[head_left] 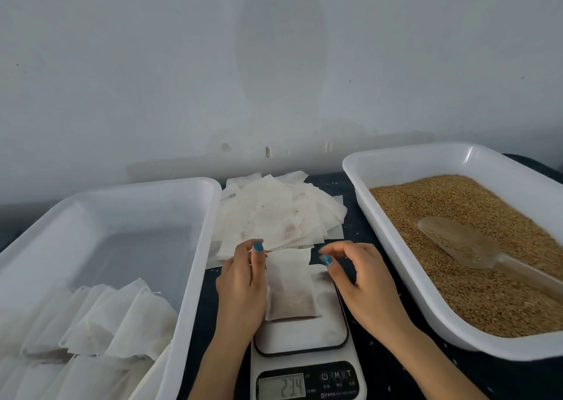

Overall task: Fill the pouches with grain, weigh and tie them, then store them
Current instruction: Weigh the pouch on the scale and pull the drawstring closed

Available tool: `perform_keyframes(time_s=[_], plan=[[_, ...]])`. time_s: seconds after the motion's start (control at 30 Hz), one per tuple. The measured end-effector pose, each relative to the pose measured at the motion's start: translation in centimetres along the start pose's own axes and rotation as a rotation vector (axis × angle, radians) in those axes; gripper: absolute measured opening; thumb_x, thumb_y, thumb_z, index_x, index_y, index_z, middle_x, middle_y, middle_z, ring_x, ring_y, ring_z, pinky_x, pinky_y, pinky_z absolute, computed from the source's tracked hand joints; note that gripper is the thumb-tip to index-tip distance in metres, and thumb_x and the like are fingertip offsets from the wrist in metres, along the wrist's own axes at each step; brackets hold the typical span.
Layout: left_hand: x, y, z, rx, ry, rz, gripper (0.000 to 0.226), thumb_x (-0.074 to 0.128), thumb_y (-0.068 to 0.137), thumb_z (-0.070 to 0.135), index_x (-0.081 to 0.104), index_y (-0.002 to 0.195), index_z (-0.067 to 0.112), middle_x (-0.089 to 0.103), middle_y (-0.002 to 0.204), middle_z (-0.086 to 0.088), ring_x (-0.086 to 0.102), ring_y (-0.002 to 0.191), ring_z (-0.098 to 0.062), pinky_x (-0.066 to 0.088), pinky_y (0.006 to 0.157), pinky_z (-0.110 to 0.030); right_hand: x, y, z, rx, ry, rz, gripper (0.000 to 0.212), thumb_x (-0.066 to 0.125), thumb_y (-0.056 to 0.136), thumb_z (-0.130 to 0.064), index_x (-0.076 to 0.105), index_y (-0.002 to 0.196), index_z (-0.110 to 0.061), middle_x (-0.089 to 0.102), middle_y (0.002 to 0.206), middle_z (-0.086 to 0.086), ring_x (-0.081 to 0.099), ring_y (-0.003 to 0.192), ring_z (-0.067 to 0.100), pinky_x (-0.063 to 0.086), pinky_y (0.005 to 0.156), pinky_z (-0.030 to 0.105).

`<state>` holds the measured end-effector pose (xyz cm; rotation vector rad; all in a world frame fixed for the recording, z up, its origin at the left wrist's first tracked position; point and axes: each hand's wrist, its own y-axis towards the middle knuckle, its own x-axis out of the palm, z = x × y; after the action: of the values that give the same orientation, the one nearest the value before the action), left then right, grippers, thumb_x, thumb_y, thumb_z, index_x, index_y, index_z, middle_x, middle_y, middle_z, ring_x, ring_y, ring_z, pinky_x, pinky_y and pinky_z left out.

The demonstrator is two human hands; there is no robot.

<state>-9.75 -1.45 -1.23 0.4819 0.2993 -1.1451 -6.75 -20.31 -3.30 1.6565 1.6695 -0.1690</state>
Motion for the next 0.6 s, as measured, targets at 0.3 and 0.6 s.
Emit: perform_keyframes(time_s=[0.3,0.6], plan=[[-0.5,0.0,-0.2,-0.014,0.011,-0.007,0.059,0.023,0.09,0.057,0.057,0.121,0.021,0.065,0.105,0.006,0.057,0.109,-0.02,0.043,0.1,-0.049,-0.1,0.1,0.0,0.018,-0.011,-0.017,0.019,0.059,0.095,-0.033,0.067,0.112,-0.033,0.062,0.101,-0.025,0.048,0.112,-0.003,0.042,0.091,0.017],[-0.7,-0.3,0.5,-0.006,0.018,0.009,0.019,0.071,0.089,0.028,0.062,0.103,0.037,0.065,0.078,0.014,0.065,0.075,-0.006,0.056,0.07,-0.031,1.0,0.0,-1.0,-0.075,-0.018,-0.145,0.052,0.053,0.088,-0.061,0.061,0.127,-0.027,0.067,0.102,-0.025,0.041,0.13,-0.002,0.014,0.121,0.027]])
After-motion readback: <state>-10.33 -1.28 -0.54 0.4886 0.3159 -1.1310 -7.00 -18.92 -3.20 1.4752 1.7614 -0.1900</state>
